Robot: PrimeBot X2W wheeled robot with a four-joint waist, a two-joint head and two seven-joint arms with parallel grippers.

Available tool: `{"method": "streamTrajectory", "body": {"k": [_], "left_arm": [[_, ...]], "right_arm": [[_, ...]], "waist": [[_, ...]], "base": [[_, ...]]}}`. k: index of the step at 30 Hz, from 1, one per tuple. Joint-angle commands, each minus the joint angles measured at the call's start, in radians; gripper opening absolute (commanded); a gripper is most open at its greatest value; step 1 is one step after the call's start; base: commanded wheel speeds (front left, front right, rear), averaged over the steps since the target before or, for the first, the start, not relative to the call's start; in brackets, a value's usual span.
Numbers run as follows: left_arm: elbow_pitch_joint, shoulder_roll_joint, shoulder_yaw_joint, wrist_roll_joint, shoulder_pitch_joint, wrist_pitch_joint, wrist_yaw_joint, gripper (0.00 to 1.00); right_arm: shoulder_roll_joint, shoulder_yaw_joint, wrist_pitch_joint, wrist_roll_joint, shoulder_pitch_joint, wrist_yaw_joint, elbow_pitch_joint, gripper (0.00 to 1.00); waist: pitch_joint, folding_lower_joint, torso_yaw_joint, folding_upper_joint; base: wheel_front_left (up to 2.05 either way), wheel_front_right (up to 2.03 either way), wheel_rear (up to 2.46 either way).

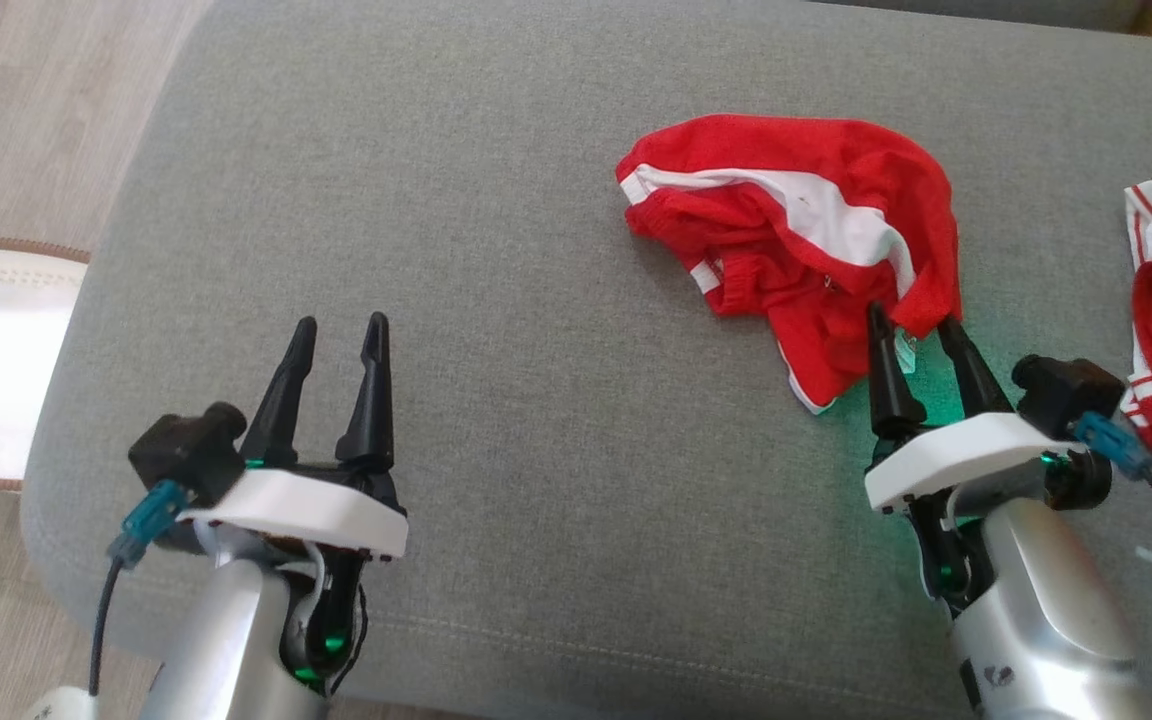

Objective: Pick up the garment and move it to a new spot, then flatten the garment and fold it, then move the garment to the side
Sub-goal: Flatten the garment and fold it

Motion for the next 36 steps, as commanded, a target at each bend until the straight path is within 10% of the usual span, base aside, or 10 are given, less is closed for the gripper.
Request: {"method": "streamTrajectory", "body": {"k": [1,2,17,36], "left_arm": [[-0.027,0.006,0.045,0.01,-0.04,-0.006,-0.005,1.0],[-0.025,0.004,0.047,0.012,-0.039,-0.006,-0.006,1.0],[-0.019,-0.007,0.085,0.031,-0.009,-0.006,-0.011,1.0],[-0.015,-0.011,0.088,0.045,0.022,-0.006,-0.017,1.0]], "right_arm": [[0.0,0.021,-0.019,0.007,-0.035,0.007,-0.019,0.76],[0.0,0.019,-0.027,0.009,-0.039,0.007,-0.013,0.01],[0.0,0.047,-0.057,0.005,0.0,0.007,-0.104,0.0],[0.0,0.009,0.179,-0.083,0.302,0.007,-0.453,0.0]], "waist": [[-0.002,0.0,-0.002,0.0],[-0.003,0.0,-0.003,0.0],[-0.073,0.0,-0.109,0.0],[-0.109,0.0,-0.16,0.0]], "base": [[0.0,0.0,0.0],[0.0,0.0,0.0],[0.0,0.0,0.0],[0.0,0.0,0.0]]}}
